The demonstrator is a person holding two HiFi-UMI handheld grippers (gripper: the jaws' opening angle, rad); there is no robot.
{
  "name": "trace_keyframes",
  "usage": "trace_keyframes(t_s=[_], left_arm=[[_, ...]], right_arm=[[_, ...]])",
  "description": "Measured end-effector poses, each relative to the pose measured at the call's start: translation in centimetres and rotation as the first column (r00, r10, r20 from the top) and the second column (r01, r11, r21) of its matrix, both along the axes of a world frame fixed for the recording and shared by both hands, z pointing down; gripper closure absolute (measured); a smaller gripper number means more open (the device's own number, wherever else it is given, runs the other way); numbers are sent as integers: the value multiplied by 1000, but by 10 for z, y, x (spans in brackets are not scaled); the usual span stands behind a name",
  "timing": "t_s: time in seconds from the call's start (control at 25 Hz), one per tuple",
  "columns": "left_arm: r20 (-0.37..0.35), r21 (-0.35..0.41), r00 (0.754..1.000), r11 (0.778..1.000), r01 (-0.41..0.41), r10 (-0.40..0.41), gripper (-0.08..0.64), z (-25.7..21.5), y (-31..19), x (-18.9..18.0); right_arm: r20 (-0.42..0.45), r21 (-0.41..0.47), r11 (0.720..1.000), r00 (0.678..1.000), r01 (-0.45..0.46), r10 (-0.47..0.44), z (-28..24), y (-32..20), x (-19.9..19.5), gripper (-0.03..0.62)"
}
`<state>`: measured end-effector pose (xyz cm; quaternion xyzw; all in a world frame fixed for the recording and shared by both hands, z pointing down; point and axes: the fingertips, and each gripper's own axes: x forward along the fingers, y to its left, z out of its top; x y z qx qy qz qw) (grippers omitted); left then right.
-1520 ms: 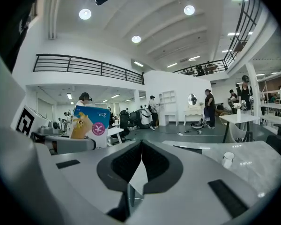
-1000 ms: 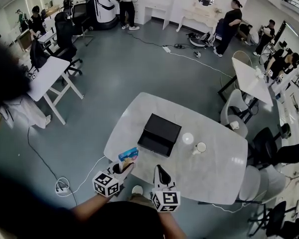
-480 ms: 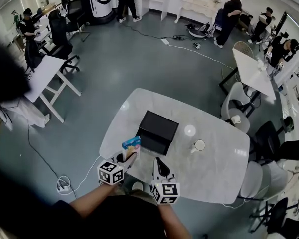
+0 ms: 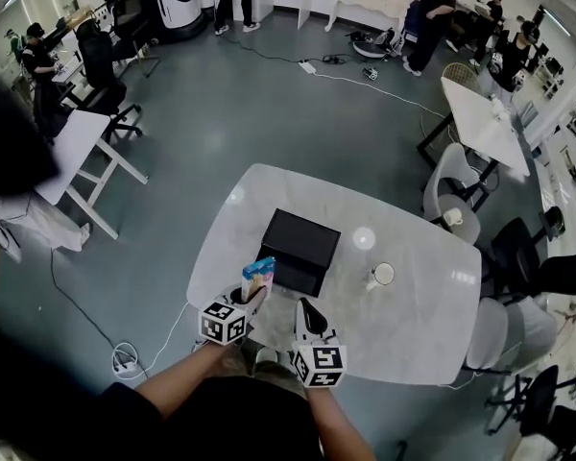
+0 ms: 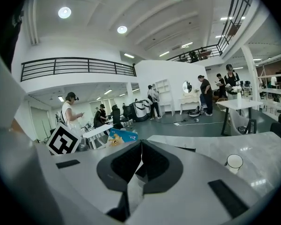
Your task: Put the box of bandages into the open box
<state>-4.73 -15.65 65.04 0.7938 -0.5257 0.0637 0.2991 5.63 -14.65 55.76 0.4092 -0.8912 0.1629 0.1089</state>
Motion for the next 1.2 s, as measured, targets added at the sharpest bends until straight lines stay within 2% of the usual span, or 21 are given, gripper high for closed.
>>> trace_keyframes(t_s=[0.32,0.6,1.2], left_arm=[[-56,-92,998,996,-10,4,472,50,-25,2],[-55,-186,998,981,-49,40,472,106,-39,15],[15,-239,978,950,-199,209,471,127,-69,10]], right_arm=[[-32,-49,999,999,-12,10,20,-10,-4,580],[-58,-86,995,998,-41,36,44,-16,4,580],[-93,-138,981,988,-137,125,59,-41,7,580]])
